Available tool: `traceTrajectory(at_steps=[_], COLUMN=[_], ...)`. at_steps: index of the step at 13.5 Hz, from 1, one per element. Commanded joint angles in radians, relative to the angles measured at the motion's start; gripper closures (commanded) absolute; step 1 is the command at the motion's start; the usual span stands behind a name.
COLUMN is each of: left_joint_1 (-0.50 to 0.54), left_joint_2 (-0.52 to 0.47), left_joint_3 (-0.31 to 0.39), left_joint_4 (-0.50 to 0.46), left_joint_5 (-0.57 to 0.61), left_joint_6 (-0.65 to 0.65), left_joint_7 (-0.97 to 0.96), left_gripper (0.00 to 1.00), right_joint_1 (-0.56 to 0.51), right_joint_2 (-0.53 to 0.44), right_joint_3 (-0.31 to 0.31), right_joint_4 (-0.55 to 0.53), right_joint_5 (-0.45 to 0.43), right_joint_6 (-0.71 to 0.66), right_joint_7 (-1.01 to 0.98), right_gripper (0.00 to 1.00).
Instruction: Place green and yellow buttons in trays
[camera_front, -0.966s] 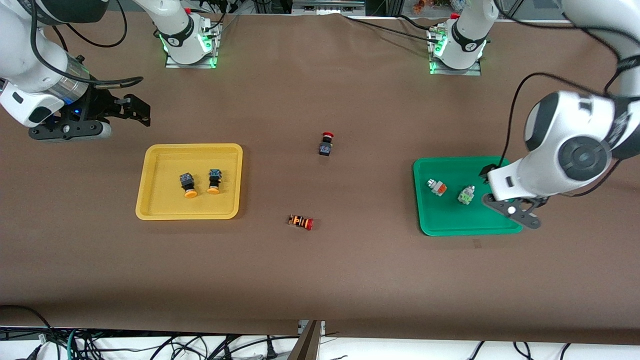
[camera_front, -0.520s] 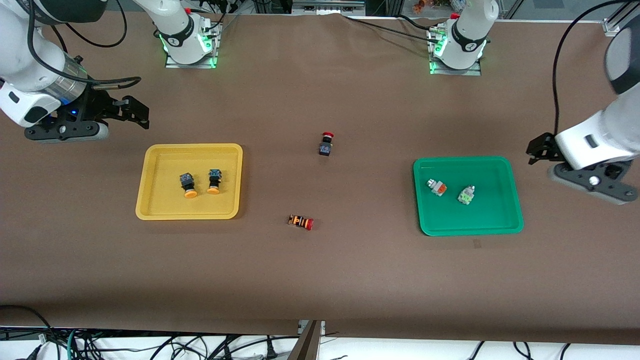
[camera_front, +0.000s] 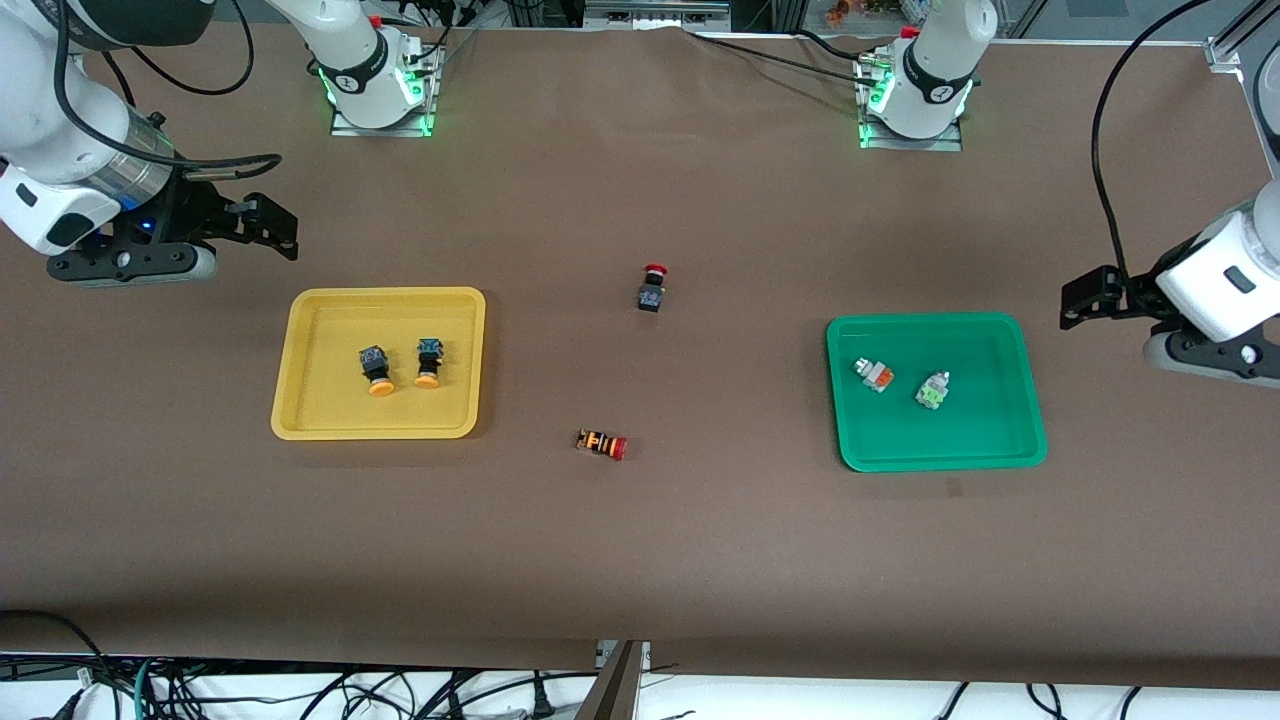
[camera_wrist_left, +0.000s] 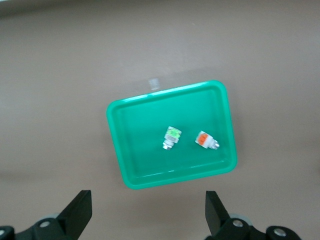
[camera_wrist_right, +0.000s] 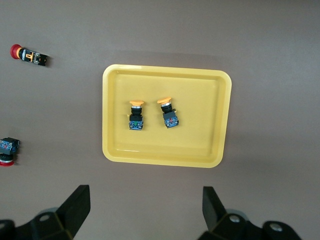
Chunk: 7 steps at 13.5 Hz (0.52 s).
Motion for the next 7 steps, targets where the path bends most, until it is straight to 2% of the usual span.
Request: traceTrajectory(at_steps=[1, 7], left_joint_1=[-0.092, -0.097], left_joint_2=[-0.177, -0.174], left_joint_3=[0.102, 0.100], left_joint_4=[-0.227, -0.235], left_joint_5=[-0.020, -0.018], left_joint_6=[0.107, 0.097], left_joint_7=[-0.023, -0.026], left_gripper=[0.00, 0.00], right_joint_1=[-0.001, -0.001], right_joint_2=[0.001, 0.003], right_joint_3=[0.003, 0.001], right_joint_4=[0.015, 0.015], right_joint_5=[-0.003, -0.001], right_joint_6=[-0.004, 0.002], right_joint_7=[0.011, 0.011], right_gripper=[0.01, 0.01])
